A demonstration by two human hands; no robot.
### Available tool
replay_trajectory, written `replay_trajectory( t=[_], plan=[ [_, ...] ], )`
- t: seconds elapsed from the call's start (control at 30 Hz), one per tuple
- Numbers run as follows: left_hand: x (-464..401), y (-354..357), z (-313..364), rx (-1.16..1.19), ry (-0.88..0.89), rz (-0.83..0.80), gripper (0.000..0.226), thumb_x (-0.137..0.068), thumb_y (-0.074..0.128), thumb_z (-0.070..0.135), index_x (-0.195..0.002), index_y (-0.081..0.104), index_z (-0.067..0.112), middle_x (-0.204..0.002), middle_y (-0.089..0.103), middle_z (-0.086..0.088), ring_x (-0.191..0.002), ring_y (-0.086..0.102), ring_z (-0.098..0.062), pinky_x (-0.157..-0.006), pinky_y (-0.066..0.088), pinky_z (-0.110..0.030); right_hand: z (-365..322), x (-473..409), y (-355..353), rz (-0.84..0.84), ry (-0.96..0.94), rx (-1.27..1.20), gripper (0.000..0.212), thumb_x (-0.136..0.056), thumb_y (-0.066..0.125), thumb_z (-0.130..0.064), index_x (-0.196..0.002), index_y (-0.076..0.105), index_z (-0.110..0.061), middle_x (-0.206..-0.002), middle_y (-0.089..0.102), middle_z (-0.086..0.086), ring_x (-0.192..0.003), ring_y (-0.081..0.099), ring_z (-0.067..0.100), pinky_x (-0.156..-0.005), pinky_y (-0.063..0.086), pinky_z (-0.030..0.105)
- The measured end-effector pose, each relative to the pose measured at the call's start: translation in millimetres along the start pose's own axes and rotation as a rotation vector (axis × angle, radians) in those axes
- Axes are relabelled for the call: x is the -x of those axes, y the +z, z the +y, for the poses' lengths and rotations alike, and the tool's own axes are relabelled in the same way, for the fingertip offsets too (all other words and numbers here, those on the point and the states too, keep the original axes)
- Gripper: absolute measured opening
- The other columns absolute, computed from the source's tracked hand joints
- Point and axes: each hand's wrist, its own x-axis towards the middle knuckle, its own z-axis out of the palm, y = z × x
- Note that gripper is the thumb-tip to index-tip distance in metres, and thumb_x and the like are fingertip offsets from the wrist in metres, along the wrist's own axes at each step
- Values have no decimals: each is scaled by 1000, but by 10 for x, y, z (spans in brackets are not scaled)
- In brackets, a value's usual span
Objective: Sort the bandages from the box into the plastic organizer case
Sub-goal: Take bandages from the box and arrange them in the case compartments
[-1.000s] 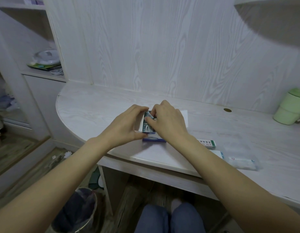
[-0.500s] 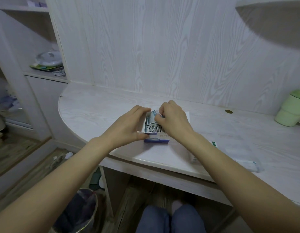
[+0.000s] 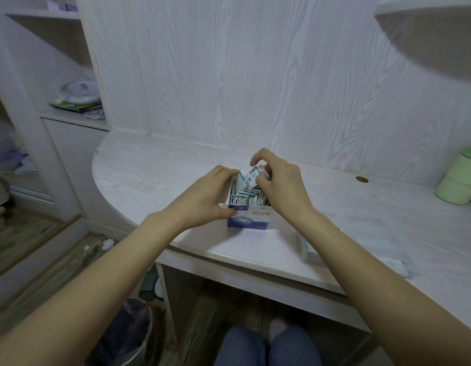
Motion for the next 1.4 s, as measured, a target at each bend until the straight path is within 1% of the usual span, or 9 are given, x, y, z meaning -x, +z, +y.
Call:
replay_trajectory(
  t=[0.13, 0.33, 0.5, 0.67, 0.8, 0.9, 1.07, 1.2, 1.4],
  plan=[
    [-74, 35, -15, 21, -8, -10, 77, -72, 78, 22, -138, 38, 15, -130, 45, 3, -104, 40, -2, -82, 30, -13, -2, -44, 9, -63, 33, 21, 21, -88, 49, -10, -82, 68, -14, -70, 56, -5, -67, 49, 11, -55, 34, 16],
    [-92, 51, -38, 45, -15, -17, 77, -72, 78, 22, -138, 39, 16, -128, 46, 5, -102, 41, -1, -80, 29, -10, 21, -99, 151, -88, 19, 161, 15, -91, 58, -26, -86, 61, -12, -85, 58, 1, -82, 53, 18, -65, 43, 29],
    [-185, -16, -48, 25, -90, -74, 78, -73, 76, 20, -141, 37, 15, -131, 44, 3, -112, 43, -7, -87, 31, -16, 93, -157, -29, 146, 112, -78, 11, -87, 63, -14, -78, 57, -13, -78, 60, 0, -76, 60, 18, -55, 40, 13],
    [-355, -66, 27, -29, -192, -219, 87, -74, 73, 20, -147, 26, 16, -142, 37, -2, -130, 32, -19, -103, 34, -28, 207, -141, -315, 256, 309, -518, 14, -84, 66, -1, -76, 58, -10, -73, 63, 7, -58, 66, 10, -66, 58, 28],
    [-317, -154, 420, 372, -154, -28, 63, -85, 55, 20, -144, 33, 28, -146, 36, 14, -123, 36, 5, -85, 31, 1, 292, 58, -541, 178, 347, -690, 17, -84, 66, 1, -75, 56, -8, -69, 64, 10, -54, 63, 8, -62, 55, 19],
    [-356, -168, 833, 578, -175, -51, 39, -95, 43, 27, -133, 48, 27, -129, 55, 16, -116, 50, 0, -89, 39, -14, 361, 248, -729, 99, 298, -705, 17, -84, 66, 2, -74, 56, -7, -61, 64, 5, -57, 65, 12, -62, 55, 21],
    [-399, 57, 1282, 868, -341, -389, 31, -101, 39, 28, -107, 62, 8, -96, 71, -12, -79, 71, -16, -67, 56, -20, 519, 516, -1017, 49, 262, -674, 15, -86, 65, -1, -76, 55, -8, -62, 68, 5, -62, 69, 15, -60, 53, 20],
    [-456, 334, 1489, 944, -354, -336, 23, -99, 47, 16, -94, 65, 4, -81, 71, -7, -62, 66, -7, -58, 53, -16, 750, 699, -1239, 46, 321, -540, 13, -85, 68, -6, -76, 58, -10, -79, 70, 4, -65, 69, 12, -57, 51, 19],
    [-511, 757, 1787, 1054, -390, -170, 15, -89, 61, 9, -103, 65, 3, -90, 73, -13, -79, 73, -21, -63, 59, -26, 1083, 939, -1425, 190, 424, -478, 12, -80, 72, -6, -72, 64, -7, -73, 68, 1, -63, 64, 5, -56, 50, 17]
  ],
)
